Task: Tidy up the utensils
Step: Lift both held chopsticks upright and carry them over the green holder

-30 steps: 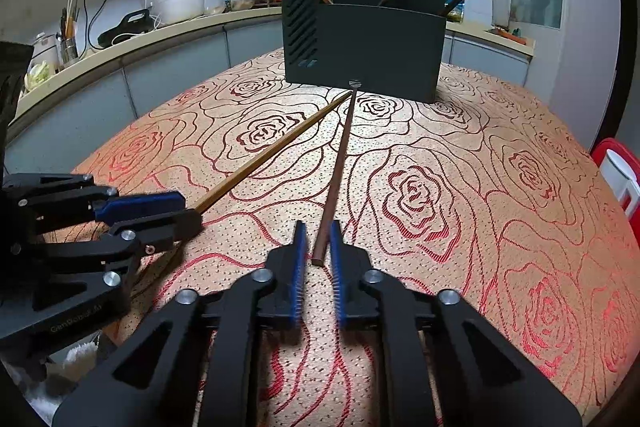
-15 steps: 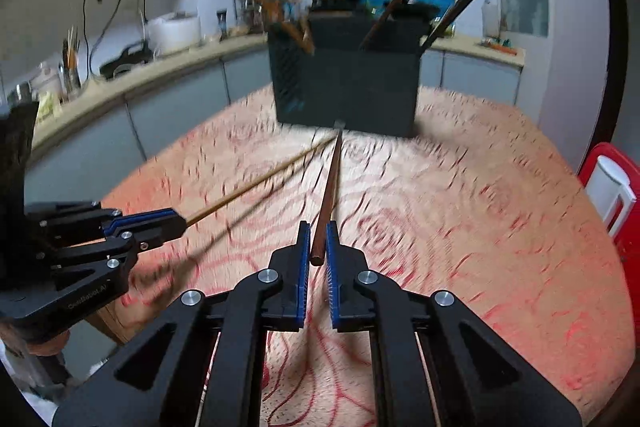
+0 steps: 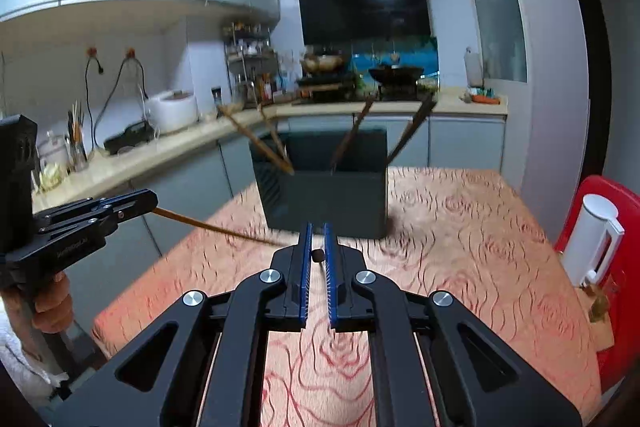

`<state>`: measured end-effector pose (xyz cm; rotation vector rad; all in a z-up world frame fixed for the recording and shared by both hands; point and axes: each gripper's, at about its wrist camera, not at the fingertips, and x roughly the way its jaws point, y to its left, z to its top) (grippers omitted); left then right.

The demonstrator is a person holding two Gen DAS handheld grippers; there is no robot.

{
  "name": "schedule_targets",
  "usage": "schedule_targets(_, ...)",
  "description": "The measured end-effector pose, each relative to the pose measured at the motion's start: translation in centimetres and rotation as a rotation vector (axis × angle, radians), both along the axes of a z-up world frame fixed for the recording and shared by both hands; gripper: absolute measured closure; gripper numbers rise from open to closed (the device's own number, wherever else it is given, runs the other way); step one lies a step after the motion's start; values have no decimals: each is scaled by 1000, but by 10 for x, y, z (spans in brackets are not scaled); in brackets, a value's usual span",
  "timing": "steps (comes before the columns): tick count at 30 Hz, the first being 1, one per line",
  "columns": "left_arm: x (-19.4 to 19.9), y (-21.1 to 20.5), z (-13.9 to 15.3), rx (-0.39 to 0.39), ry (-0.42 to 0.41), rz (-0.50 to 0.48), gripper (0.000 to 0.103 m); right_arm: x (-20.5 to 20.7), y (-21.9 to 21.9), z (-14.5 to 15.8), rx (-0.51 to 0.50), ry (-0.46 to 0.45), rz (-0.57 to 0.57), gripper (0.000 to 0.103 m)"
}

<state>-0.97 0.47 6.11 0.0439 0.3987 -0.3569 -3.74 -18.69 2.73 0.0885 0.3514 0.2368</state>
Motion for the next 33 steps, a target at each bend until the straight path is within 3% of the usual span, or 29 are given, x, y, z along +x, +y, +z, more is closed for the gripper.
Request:
schedule_targets(10, 28, -19, 49, 13, -61, -31, 97, 26, -17, 47, 35, -13, 28, 96)
schedule_targets(14, 41, -27, 61, 6, -60, -64, 97, 45, -25, 60, 56, 37, 40, 96)
schedule_targets(33, 104, -47, 70, 15, 1, -88, 97, 125, -39, 70, 67, 132, 75, 96)
